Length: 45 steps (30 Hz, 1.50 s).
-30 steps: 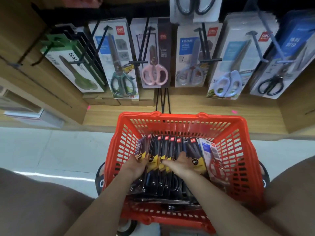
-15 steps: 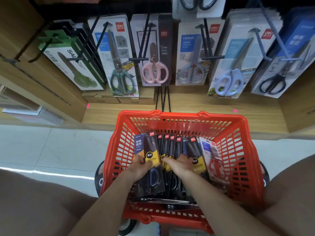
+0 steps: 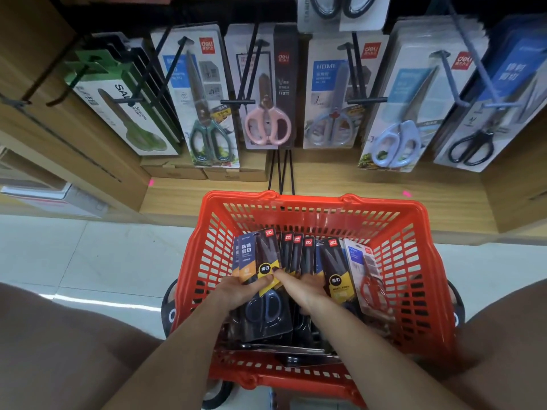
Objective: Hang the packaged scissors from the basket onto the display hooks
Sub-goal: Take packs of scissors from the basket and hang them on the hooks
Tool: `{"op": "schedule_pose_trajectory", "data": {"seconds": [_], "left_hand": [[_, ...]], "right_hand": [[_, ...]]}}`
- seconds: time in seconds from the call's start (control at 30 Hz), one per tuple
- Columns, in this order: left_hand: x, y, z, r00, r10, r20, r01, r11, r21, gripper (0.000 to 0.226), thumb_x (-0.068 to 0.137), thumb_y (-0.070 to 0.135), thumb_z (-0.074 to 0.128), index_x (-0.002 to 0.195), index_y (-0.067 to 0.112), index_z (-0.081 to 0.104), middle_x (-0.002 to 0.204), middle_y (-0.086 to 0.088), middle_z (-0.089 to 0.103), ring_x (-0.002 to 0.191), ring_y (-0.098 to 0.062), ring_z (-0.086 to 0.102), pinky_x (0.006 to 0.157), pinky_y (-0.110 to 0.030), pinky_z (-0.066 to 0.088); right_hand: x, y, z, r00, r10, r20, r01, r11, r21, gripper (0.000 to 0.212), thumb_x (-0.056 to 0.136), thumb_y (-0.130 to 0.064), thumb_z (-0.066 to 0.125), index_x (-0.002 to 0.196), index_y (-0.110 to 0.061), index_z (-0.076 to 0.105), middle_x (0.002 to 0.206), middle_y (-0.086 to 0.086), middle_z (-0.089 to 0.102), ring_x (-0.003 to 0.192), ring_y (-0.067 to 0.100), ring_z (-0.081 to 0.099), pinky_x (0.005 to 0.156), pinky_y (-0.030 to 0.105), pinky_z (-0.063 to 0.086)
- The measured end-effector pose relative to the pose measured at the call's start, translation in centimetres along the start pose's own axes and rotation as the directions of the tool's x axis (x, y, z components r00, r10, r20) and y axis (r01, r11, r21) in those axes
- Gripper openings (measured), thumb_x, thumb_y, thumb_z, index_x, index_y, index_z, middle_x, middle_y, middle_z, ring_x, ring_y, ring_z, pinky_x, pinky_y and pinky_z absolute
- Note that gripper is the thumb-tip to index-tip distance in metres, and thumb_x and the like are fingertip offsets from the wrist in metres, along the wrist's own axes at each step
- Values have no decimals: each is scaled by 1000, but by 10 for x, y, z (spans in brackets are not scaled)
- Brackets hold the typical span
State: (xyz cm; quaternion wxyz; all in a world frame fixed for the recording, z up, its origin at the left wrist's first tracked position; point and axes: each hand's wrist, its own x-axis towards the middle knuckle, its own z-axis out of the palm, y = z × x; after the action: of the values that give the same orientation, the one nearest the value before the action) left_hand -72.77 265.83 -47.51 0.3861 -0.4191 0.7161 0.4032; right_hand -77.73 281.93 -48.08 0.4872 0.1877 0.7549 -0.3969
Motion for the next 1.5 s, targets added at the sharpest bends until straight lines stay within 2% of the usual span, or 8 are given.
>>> {"op": "schedule_pose_trajectory", "data": {"seconds": [0.37, 0.53, 0.73, 0.9, 1.03, 1.17, 1.37, 1.5], "left_hand": [[4, 4, 0, 994, 10, 108, -28, 986, 165, 119, 78, 95, 49, 163, 13, 32, 166, -13, 38, 149, -33, 41, 118, -44, 37], [6, -1, 3, 999, 11, 53, -11, 1000, -7, 126, 74, 90, 65, 166, 16, 19, 169, -10, 33, 154, -33, 35, 121, -47, 33], [5, -5, 5, 993, 113, -38, -118, 974, -192, 83, 75, 69, 83, 139, 29, 51, 145, -2, 60, 124, -22, 57, 105, -37, 43], [3, -5, 8, 985, 147, -86, -161, 970, -182, 88, 72, 66, 87, 140, 20, 55, 139, -4, 65, 124, -24, 62, 113, -43, 47], [0, -3, 5, 993, 67, -97, -86, 976, -198, 106, 71, 69, 86, 147, 10, 42, 149, -12, 55, 133, -30, 54, 114, -44, 46], [-3, 1, 4, 999, 38, -25, -41, 988, -151, 103, 75, 76, 78, 149, 10, 50, 150, -12, 54, 138, -33, 52, 105, -41, 45], [-4, -2, 7, 994, 82, -65, -94, 977, -193, 71, 72, 66, 87, 106, 11, 56, 123, -6, 64, 108, -22, 57, 92, -35, 45], [-3, -4, 7, 992, 111, -61, -123, 952, -280, 114, 65, 67, 91, 151, 9, 46, 147, -11, 56, 136, -31, 53, 111, -42, 46]], "right_hand": [[1, 9, -8, 999, -12, 48, 6, 992, 127, 82, 83, -58, 77, 145, -14, 46, 145, 8, 55, 130, 29, 57, 109, 49, 50], [1, 10, -9, 999, -9, 45, 2, 988, 153, 84, 86, -54, 76, 149, -13, 40, 145, 10, 54, 131, 30, 56, 108, 50, 51], [0, 11, -11, 999, -21, 39, 14, 986, 166, 74, 88, -51, 75, 143, -13, 44, 130, 7, 56, 123, 28, 58, 106, 48, 53], [-3, 12, -16, 998, -40, 52, 31, 985, 167, 52, 87, -52, 75, 116, -24, 43, 112, -1, 53, 112, 22, 55, 104, 43, 53], [-5, 14, -16, 996, -70, 56, 63, 992, 109, 51, 86, -56, 74, 118, -29, 45, 132, 2, 50, 119, 24, 54, 107, 47, 51], [-7, 14, -12, 994, -94, 54, 91, 994, 64, 83, 91, -57, 68, 159, -26, 34, 168, 5, 22, 148, 32, 37, 117, 48, 41], [-12, 11, -10, 993, -115, 41, 112, 991, 73, 79, 92, -59, 63, 159, -30, 33, 170, 4, 20, 146, 32, 39, 116, 49, 42], [-13, 9, -9, 988, -141, -67, 126, 974, -188, 53, 90, -63, 60, 129, -27, 61, 160, 9, 36, 134, 30, 49, 107, 41, 43]]}}
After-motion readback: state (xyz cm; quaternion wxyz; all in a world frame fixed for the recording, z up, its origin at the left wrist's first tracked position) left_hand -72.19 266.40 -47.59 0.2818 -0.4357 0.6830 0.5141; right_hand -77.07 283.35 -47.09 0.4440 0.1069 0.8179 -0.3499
